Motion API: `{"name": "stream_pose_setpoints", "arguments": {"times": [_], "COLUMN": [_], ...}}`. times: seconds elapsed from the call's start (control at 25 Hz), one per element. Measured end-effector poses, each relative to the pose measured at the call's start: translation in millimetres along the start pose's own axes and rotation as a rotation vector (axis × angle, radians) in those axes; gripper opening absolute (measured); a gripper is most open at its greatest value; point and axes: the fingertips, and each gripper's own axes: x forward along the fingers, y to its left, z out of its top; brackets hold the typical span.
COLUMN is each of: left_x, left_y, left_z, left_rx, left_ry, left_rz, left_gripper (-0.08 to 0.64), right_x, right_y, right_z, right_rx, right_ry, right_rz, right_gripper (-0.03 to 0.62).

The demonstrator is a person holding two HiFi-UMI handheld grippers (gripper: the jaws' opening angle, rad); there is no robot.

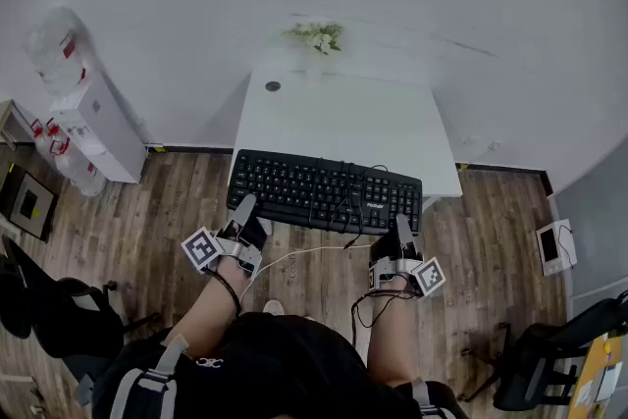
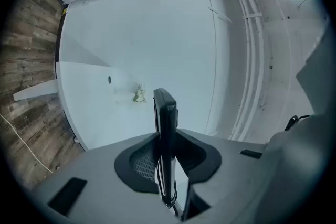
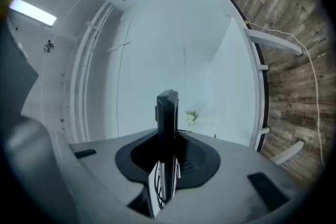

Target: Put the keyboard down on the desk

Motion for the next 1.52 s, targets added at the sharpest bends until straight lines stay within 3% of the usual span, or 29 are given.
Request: {"name": "stream_pose_setpoints", "arguments": {"times": [0.32,0.92,1.52], "left_x": [-10,-6,2], "left_y": [-7,1,5], "left_z": [-22,-8,18], "left_rx": [-0.011,-0.013,-0.024], "left_ry": [0.007,0.025,0.082], "left_rz": [0.003,0.016,-0.038], "left_gripper": [0.074,0.075,0.075], "right_x": [-25,-20,-16], "right_y": [5,2,2], "right_z": [10,-1,-23], "right_rx": [-0.002,-0.016,-0.041], "right_ry": [-0.008,-0.038,-0.088], "right_rz": [-0.005,-0.026,-0.003], "right_gripper": [0.064,0.069,0.069]}}
